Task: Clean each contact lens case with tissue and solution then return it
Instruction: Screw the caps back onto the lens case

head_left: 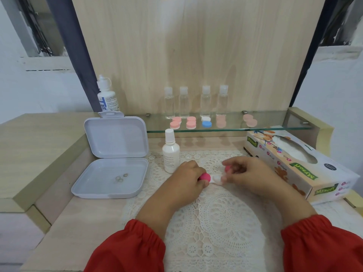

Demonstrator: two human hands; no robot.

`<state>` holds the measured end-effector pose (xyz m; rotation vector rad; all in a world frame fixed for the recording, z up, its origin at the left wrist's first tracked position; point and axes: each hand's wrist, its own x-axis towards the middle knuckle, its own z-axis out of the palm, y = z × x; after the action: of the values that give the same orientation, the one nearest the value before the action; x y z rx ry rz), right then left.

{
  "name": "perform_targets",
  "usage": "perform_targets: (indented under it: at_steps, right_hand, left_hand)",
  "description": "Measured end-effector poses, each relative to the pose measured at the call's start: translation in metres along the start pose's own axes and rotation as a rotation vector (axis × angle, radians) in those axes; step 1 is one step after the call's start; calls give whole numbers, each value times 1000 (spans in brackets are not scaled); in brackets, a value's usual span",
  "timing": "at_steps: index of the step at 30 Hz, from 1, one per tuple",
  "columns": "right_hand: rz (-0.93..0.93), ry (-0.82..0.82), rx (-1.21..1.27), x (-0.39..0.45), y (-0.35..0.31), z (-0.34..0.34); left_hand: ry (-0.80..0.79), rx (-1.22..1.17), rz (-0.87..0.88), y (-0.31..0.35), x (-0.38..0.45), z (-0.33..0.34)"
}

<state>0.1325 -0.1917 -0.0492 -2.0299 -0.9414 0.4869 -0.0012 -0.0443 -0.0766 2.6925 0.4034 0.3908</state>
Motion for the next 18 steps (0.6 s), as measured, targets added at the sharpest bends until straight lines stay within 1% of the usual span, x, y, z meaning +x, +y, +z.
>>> perform_targets:
  at_steps: [2, 3, 5, 7, 12, 15, 18]
  right_hand:
    - [20, 104, 40, 3, 5, -9]
    - [31, 135, -9, 5, 8, -11]
    - [41, 125, -159, 9, 12, -8]
    - [23, 96, -256, 11, 15, -4]
    - [-30, 104, -347, 17, 17, 1]
    - [-44, 106, -305, 18, 20, -1]
    - [-106, 71, -147, 15, 19, -4]
  left_hand:
    - [-1, -8, 3, 0, -1, 0]
    - [1, -9, 5, 0, -2, -1]
    - [9, -9, 8, -1, -2, -1]
    - [15, -18, 4, -2, -2, 0]
    - [35, -51, -4, -1, -2, 0]
    - [56, -137, -24, -1, -3, -1]
    - [63, -196, -30, -2, -3, -1]
